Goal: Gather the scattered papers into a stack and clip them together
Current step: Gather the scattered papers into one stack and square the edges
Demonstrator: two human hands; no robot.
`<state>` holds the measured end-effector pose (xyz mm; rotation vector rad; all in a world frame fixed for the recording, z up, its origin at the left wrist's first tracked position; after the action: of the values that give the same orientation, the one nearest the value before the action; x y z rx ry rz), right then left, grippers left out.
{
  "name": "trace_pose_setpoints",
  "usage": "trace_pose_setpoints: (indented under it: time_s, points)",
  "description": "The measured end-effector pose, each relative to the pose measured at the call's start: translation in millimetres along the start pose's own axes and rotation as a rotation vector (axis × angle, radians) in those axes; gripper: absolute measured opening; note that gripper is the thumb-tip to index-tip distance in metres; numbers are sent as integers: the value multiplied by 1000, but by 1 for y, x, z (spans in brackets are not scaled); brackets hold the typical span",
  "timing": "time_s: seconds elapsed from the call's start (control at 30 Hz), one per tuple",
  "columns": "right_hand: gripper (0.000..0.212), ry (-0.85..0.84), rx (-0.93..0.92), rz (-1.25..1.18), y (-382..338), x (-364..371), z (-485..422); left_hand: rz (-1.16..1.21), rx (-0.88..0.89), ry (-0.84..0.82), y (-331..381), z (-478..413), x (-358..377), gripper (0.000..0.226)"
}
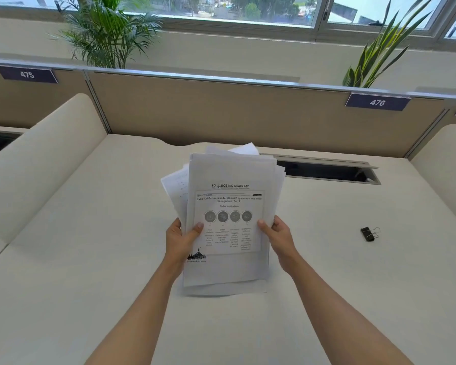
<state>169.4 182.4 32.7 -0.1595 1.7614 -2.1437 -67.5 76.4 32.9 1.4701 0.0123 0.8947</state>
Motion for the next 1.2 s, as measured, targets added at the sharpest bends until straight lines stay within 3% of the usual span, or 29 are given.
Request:
trace_pose_setpoints:
  time_s: [0.3,0.63,0.83,1.2]
  points:
    - [17,155,-270,-88,-58,-30,7,18,21,-95,25,3,30,22]
    - [20,250,-321,-40,-63,-39,18,-68,121,-132,29,3,42,22]
    - [26,240,-244,127,-48,-34,19,-144,119,-86,19,3,44,16]
    - [28,288,-271,106,-55,-33,36,-107,73,-137,16,12,54,11]
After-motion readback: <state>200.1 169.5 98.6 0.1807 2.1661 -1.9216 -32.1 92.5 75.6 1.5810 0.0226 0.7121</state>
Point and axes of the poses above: each hand's wrist, its own z-axis away from the middle knuckle, its own x-axis out of the palm, y = z × x, the point moved 7 cm from there along -z, towards the middle knuckle, and after that the axes turned 14 degrees about z, right-handed, at the moved point
